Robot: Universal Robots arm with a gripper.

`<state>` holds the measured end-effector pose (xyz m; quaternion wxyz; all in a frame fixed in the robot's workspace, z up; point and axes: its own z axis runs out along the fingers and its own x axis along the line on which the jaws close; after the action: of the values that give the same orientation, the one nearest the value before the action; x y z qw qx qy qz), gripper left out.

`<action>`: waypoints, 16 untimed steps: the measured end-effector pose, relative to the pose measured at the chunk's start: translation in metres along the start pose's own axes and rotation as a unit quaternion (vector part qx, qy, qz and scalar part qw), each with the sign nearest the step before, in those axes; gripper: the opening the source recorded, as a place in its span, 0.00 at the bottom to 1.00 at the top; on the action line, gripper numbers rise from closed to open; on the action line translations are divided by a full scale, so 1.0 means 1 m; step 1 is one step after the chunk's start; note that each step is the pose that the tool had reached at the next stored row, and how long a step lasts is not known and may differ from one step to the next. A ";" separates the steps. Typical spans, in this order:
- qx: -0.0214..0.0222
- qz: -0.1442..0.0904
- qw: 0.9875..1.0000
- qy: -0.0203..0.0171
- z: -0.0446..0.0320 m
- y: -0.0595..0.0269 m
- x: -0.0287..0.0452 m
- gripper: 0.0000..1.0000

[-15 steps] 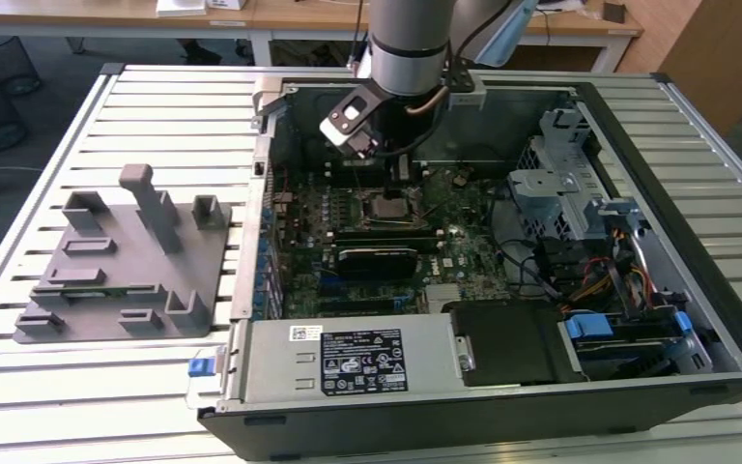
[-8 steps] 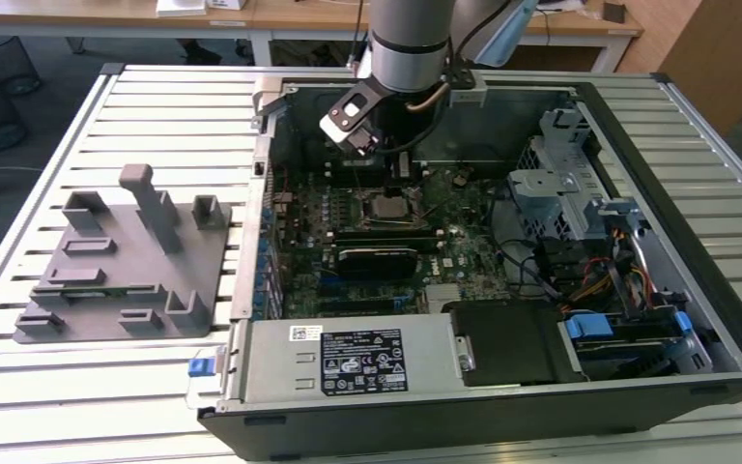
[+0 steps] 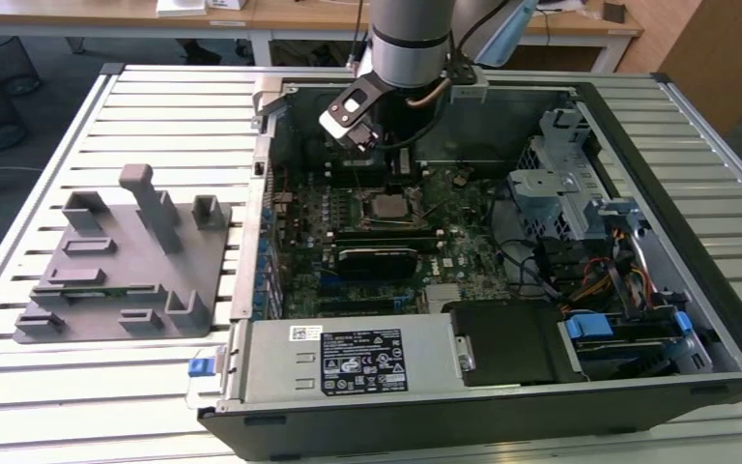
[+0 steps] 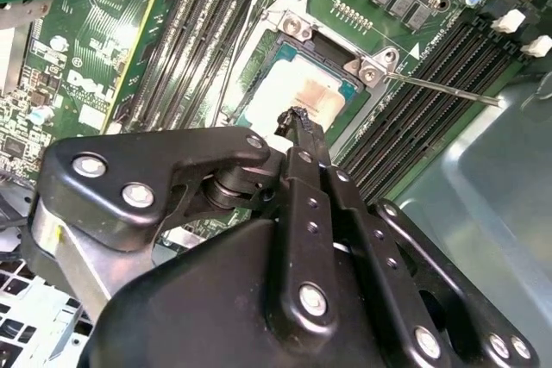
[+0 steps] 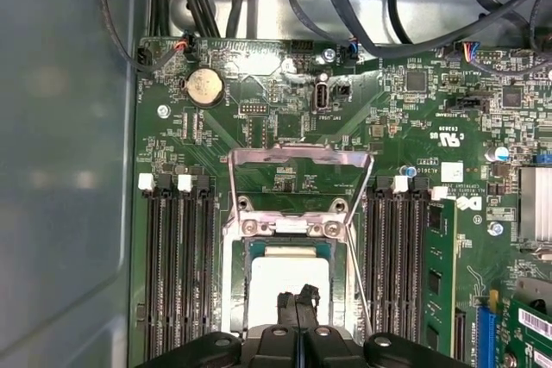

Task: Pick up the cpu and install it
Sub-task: 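Close the cpu cover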

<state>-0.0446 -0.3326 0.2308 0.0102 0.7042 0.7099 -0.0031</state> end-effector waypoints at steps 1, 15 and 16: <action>0.000 0.000 1.000 0.000 -0.0009 0.0000 0.0000 0.12; 0.000 0.000 1.000 0.000 -0.0084 0.0001 -0.0002 0.12; 0.000 0.000 1.000 0.000 -0.0090 0.0001 -0.0002 0.12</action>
<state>-0.0446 -0.3326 0.2399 0.0102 0.7042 0.7099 -0.0031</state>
